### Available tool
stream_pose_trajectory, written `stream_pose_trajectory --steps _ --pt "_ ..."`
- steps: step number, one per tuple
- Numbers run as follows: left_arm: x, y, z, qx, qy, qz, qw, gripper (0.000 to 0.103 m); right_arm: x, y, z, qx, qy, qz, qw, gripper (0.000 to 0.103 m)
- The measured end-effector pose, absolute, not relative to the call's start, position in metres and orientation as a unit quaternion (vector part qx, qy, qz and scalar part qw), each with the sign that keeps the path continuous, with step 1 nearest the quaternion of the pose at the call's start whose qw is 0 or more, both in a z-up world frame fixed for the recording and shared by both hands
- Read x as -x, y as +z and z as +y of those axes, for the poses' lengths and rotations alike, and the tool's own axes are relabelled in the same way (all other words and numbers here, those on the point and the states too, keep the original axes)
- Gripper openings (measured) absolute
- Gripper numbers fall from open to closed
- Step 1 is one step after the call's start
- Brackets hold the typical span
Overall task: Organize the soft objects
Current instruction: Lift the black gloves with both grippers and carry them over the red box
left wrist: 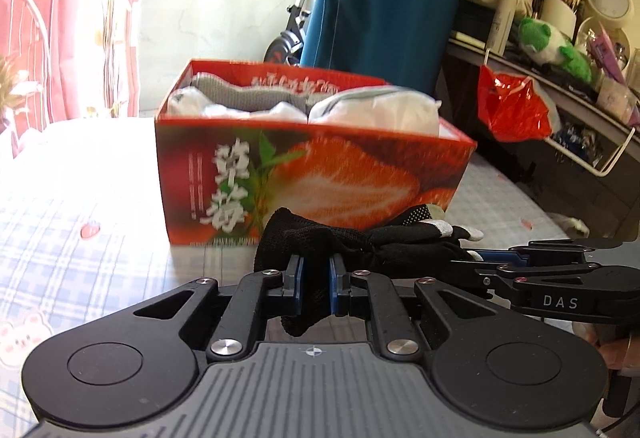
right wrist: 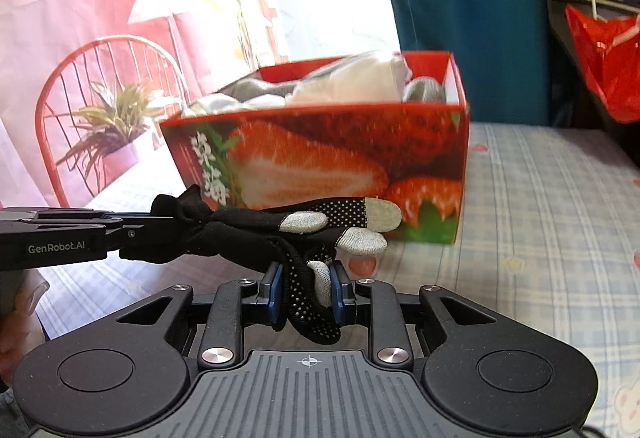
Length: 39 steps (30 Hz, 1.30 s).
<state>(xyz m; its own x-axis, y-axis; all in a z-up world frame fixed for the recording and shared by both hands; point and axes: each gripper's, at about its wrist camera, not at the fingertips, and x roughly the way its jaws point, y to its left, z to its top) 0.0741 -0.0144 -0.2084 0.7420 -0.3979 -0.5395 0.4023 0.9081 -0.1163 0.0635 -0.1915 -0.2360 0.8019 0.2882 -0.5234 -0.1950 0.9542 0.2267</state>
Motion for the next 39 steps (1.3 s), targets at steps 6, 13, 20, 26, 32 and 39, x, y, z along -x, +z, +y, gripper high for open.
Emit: stream_pose_trajectory --steps 6,13,20,26,32,39 --pt "-0.079 -0.182 -0.014 0.001 -0.219 0.271 0.937 0.013 -0.067 -0.212 -0.194 -0.087 0.131 0.268 0.950 0.022" --pt "-0.092 -0.169 -0.003 0.043 -0.220 0.273 0.936 0.014 -0.079 -0.180 -0.197 -0.088 0.143 0.254 0.952 0.022" --pt "-0.095 -0.173 -0.009 0.040 -0.216 0.279 0.935 0.014 -0.084 -0.178 -0.195 -0.078 0.141 0.259 0.952 0.022" --pt "-0.095 -0.168 -0.015 0.032 -0.223 0.275 0.935 0.013 -0.077 -0.185 -0.203 -0.089 0.135 0.261 0.952 0.022" --pt "-0.094 -0.145 -0.019 0.020 -0.226 0.251 0.941 0.013 -0.075 -0.169 -0.209 -0.097 0.137 0.238 0.957 0.022" --pt "-0.122 -0.107 -0.018 0.017 -0.220 0.226 0.949 0.013 -0.101 -0.135 -0.209 -0.088 0.139 0.210 0.964 0.022"
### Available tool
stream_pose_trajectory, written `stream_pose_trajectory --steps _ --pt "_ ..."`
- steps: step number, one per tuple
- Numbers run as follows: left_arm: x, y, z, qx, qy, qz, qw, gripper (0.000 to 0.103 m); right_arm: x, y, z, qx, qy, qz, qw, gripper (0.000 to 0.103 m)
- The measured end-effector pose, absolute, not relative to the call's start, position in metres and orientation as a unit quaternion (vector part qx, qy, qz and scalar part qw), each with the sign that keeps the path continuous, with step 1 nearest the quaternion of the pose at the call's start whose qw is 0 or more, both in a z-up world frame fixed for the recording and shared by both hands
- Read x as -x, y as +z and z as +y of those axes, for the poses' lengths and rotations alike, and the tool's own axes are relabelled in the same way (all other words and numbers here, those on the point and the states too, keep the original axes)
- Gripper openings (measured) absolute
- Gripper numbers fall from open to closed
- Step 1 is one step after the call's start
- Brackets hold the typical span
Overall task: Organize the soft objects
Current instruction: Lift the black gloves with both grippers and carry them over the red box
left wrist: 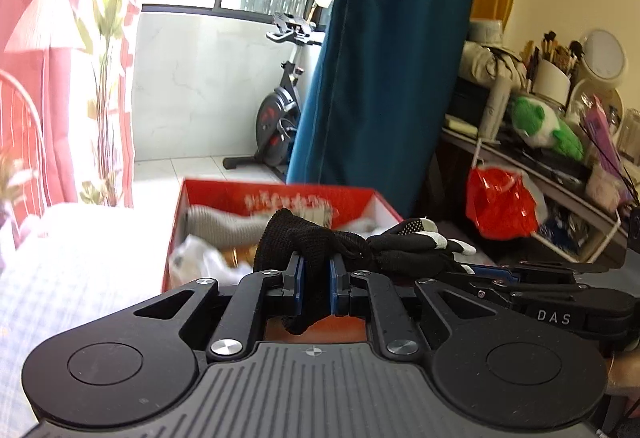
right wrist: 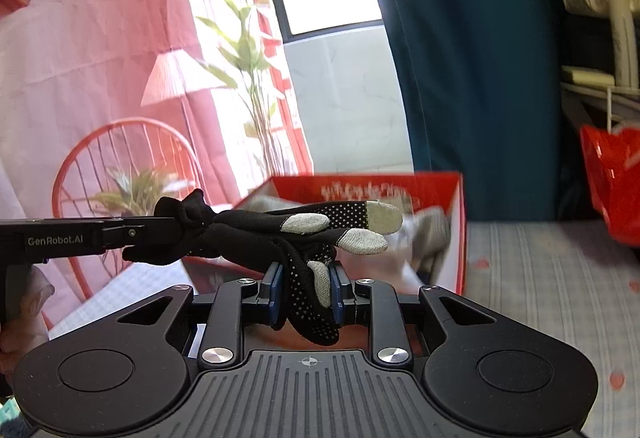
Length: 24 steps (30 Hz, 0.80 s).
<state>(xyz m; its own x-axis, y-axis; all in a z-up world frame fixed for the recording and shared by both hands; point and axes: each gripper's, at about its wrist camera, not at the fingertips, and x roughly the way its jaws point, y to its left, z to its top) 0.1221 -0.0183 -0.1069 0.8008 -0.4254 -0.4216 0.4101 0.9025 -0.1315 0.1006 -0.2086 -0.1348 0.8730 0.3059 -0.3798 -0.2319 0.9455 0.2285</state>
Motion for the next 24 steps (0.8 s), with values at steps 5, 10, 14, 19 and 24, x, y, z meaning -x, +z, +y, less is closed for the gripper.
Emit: stream_pose_trajectory --steps 5,10,14,19,24 --pt "-0.158 -0.089 -0.018 0.014 -0.205 0.228 0.952 0.014 -0.140 -0.112 -0.203 -0.064 0.135 0.198 0.969 0.022" --pt "-0.196 -0.093 -0.023 0.010 -0.193 0.249 0.949 0.014 -0.182 -0.111 -0.201 -0.057 0.123 0.201 0.970 0.022" --pt "-0.221 -0.109 -0.031 -0.005 -0.186 0.277 0.943 0.014 -0.209 -0.126 -0.200 -0.050 0.107 0.225 0.967 0.022" --pt "-0.239 -0.135 -0.036 -0.018 -0.179 0.310 0.933 0.014 -0.229 -0.152 -0.198 -0.050 0.095 0.263 0.959 0.022" --pt "-0.250 -0.155 -0.035 -0.025 -0.174 0.336 0.925 0.014 -0.237 -0.170 -0.193 -0.048 0.090 0.287 0.953 0.022"
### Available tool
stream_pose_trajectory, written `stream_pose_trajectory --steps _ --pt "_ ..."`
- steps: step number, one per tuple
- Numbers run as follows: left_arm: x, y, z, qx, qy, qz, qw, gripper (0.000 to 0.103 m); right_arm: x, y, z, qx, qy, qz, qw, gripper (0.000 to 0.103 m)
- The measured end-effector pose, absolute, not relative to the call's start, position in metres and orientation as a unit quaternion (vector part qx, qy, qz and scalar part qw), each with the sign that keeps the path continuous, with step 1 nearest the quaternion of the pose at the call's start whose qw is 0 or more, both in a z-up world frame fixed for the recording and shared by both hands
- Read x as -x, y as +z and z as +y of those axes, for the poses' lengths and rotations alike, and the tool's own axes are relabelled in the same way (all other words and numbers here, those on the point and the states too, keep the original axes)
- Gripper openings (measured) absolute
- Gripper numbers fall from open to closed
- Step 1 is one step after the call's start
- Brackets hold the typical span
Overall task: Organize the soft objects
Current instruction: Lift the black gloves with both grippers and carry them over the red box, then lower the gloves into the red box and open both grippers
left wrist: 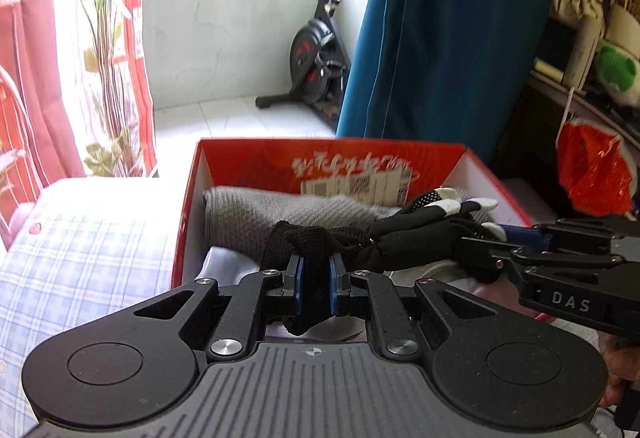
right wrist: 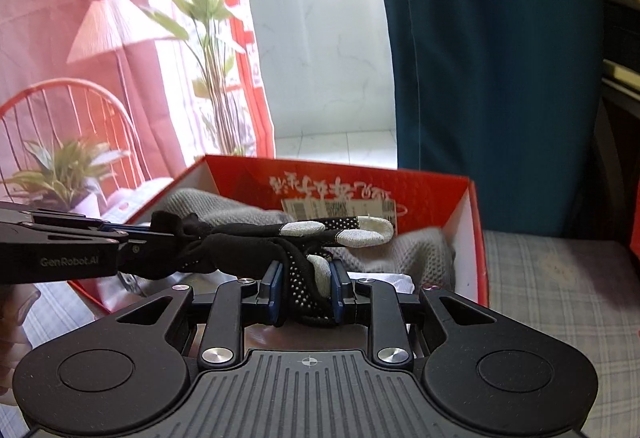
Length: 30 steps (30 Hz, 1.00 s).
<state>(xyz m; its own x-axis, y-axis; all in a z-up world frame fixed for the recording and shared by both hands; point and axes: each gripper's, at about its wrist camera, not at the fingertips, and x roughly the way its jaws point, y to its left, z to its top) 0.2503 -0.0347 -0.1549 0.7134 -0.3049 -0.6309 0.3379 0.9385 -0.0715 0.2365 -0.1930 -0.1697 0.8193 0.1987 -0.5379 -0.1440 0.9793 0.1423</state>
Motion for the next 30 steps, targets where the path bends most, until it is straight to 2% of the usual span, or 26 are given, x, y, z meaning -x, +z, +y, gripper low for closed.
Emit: stream_pose_trajectory --steps 11,13,14,16,17,19,21,22,25,27,30 --pt "-0.261 -0.172 -0.038 -0.040 -0.168 0.362 0.916 0.014 -0.252 -0.190 -0.195 -0.074 0.077 0.342 0.934 0.024" --pt "-0.257 -0.167 -0.038 -0.046 -0.167 0.350 0.921 0.019 -0.251 -0.186 -0.195 -0.072 0.076 0.341 0.934 0.025" --pt "-0.255 -0.165 -0.038 -0.051 -0.164 0.346 0.922 0.023 -0.249 -0.185 -0.194 -0.072 0.075 0.338 0.935 0.029" --pt "-0.252 -0.159 -0.036 -0.058 -0.160 0.337 0.926 0.046 -0.247 -0.179 -0.195 -0.076 0.070 0.333 0.937 0.033" --pt "-0.249 -0.156 -0.034 -0.057 -0.160 0.331 0.928 0.053 -0.246 -0.177 -0.196 -0.077 0.068 0.329 0.939 0.035" --pt "-0.244 -0.150 -0.031 -0.058 -0.156 0.321 0.932 0.070 -0.244 -0.171 -0.196 -0.075 0.060 0.324 0.941 0.043" --pt "-0.239 -0.144 -0.029 -0.063 -0.152 0.314 0.935 0.079 -0.239 -0.165 -0.196 -0.072 0.055 0.316 0.945 0.060" --pt "-0.236 -0.141 -0.029 -0.065 -0.150 0.311 0.936 0.086 -0.236 -0.161 -0.197 -0.071 0.054 0.311 0.946 0.062" --pt "-0.226 -0.131 -0.027 -0.070 -0.145 0.297 0.941 0.096 -0.228 -0.151 -0.197 -0.065 0.050 0.302 0.950 0.071" --pt "-0.220 -0.125 -0.026 -0.071 -0.140 0.291 0.944 0.098 -0.222 -0.143 -0.197 -0.063 0.046 0.294 0.953 0.085" --pt "-0.210 -0.115 -0.022 -0.072 -0.133 0.282 0.947 0.099 -0.211 -0.133 -0.197 -0.057 0.041 0.281 0.957 0.095"
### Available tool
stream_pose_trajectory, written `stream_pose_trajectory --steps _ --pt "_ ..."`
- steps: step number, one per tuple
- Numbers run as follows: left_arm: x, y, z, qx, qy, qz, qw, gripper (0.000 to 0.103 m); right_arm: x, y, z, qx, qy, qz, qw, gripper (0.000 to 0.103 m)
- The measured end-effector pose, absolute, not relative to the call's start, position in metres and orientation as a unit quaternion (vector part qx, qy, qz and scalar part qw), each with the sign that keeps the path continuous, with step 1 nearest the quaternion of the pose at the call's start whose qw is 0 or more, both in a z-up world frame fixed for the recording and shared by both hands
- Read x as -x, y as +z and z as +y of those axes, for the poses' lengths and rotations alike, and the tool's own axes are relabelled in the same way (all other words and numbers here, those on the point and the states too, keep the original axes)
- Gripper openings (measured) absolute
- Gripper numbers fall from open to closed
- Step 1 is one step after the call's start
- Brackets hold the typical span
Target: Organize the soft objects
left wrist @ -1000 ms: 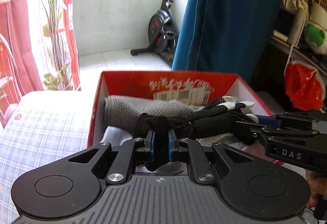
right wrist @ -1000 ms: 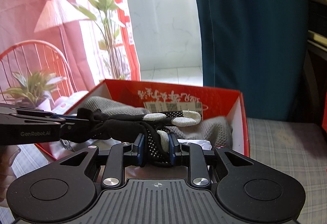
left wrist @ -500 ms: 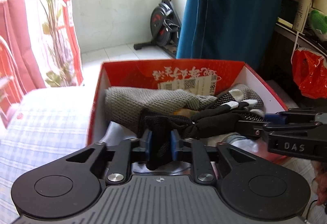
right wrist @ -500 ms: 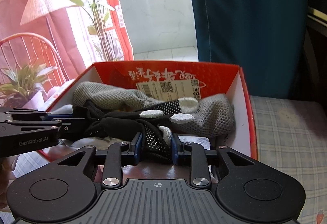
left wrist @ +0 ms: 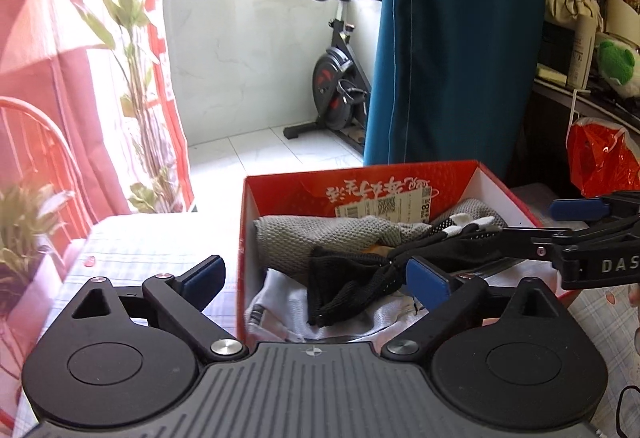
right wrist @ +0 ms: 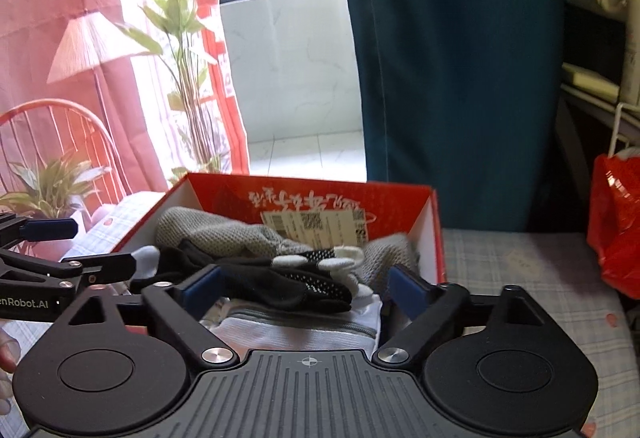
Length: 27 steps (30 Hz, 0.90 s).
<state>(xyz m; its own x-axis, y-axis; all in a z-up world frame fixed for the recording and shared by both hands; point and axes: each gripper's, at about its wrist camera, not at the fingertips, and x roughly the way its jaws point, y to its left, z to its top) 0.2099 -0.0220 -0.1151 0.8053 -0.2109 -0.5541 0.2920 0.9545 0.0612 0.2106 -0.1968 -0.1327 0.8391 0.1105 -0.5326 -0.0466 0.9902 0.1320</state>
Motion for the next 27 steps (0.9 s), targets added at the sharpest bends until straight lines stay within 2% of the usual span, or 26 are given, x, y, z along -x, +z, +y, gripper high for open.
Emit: stream_pose_trajectory --steps 2,12,27 --pt "-0.202 -0.108 -0.019 -0.074 -0.126 0.273 0.951 0.101 -0.202 -0.126 -0.196 -0.051 0.037 0.274 0.960 0.103" --pt "-0.146 -0.060 -0.007 -0.065 -0.105 0.221 0.968 0.103 -0.149 -0.087 -0.200 -0.056 0.031 0.229 0.971 0.103" --pt "-0.059 -0.022 0.000 -0.036 -0.090 0.161 0.982 0.103 -0.042 -0.037 -0.207 -0.054 -0.009 0.178 0.983 0.103"
